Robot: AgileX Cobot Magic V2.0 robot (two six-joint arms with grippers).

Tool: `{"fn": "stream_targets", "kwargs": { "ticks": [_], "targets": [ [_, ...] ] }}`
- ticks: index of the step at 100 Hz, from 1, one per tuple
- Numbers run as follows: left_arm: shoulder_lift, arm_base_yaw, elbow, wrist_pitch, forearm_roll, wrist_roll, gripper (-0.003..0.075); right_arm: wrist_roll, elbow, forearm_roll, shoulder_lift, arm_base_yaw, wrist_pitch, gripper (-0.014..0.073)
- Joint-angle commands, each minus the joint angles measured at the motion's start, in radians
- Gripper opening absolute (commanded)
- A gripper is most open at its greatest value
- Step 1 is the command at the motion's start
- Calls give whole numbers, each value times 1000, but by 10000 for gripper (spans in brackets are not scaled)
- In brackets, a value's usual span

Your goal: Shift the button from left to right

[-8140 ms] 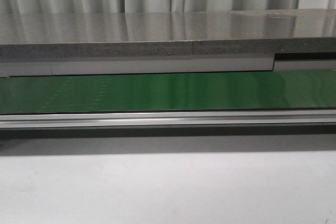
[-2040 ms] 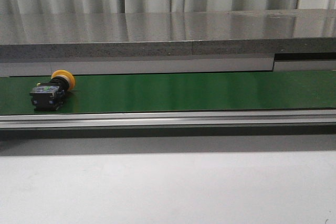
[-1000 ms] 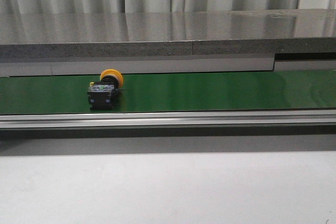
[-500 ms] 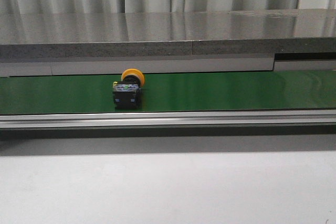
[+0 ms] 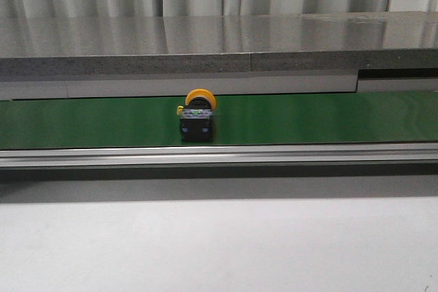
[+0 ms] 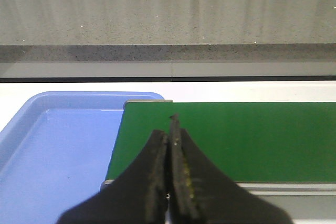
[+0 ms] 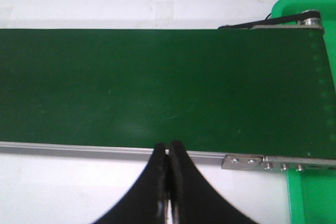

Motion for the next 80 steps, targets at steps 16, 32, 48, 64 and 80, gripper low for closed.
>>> {"fn": "stream_targets", "kwargs": {
  "ticks": [16,32,48,64,80],
  "targets": [
    [4,-8,-30,-72,-10,-3,-20,0,-37,-8,0,0,21,122],
    [4,-8,-30,-72,-10,-3,-20,0,-37,-8,0,0,61,492],
    [4,-8,-30,-72,-10,-3,-20,0,-37,-8,0,0,60,658],
    [4,-8,-30,-72,-10,-3,-20,0,-37,24,0,0,54,647],
    [4,-8,-30,-72,-10,-3,-20,0,-41,46,0,0,48,647]
  ]
}}
